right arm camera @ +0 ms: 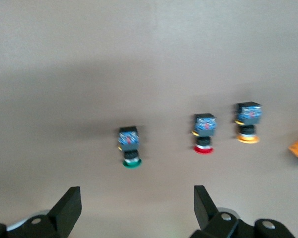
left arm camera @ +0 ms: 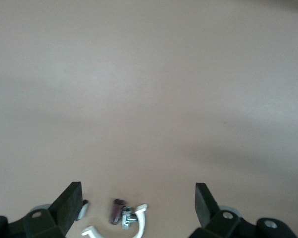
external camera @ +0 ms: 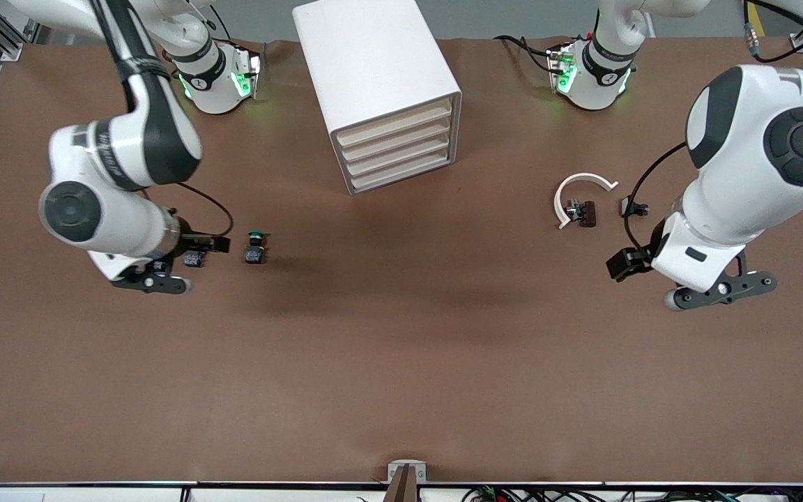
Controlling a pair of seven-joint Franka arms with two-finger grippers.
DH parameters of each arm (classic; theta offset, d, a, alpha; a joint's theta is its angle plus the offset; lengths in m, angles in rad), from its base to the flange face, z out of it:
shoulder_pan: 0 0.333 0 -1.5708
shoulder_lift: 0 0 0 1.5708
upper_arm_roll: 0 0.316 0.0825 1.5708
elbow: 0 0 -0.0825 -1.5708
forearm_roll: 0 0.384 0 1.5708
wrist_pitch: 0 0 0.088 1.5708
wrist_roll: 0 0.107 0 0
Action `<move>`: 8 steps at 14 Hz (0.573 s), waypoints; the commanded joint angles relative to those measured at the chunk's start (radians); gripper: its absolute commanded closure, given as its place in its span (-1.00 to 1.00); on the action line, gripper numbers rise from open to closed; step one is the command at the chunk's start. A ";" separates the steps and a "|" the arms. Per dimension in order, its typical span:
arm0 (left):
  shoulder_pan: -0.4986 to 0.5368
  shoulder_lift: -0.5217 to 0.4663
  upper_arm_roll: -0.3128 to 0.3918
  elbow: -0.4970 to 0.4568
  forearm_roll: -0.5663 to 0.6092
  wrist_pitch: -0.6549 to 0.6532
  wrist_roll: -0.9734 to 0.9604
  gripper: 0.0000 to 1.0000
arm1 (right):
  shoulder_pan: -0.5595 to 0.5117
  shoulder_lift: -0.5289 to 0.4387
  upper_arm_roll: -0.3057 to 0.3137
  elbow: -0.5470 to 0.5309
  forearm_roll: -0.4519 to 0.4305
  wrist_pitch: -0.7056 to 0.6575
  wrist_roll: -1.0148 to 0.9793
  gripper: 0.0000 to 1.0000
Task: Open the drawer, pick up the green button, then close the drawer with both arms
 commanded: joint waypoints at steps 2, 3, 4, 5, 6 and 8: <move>0.046 -0.076 -0.014 -0.020 0.030 -0.048 0.069 -1.00 | -0.101 0.011 0.011 0.201 -0.006 -0.229 -0.108 -1.00; 0.051 -0.087 -0.014 -0.022 0.028 -0.051 0.097 -1.00 | -0.126 0.011 0.010 0.243 -0.007 -0.275 -0.145 -1.00; 0.054 -0.101 -0.014 -0.025 0.027 -0.060 0.120 -1.00 | -0.152 -0.007 0.010 0.261 -0.009 -0.301 -0.180 -1.00; 0.054 -0.119 -0.014 -0.026 0.025 -0.069 0.123 -1.00 | -0.173 -0.028 0.010 0.261 -0.009 -0.305 -0.205 -1.00; 0.054 -0.130 -0.014 -0.026 0.021 -0.077 0.125 -1.00 | -0.192 -0.047 0.011 0.260 -0.009 -0.306 -0.221 -1.00; 0.068 -0.156 -0.016 -0.029 0.017 -0.091 0.131 -1.00 | -0.198 -0.051 0.008 0.261 -0.016 -0.306 -0.226 -1.00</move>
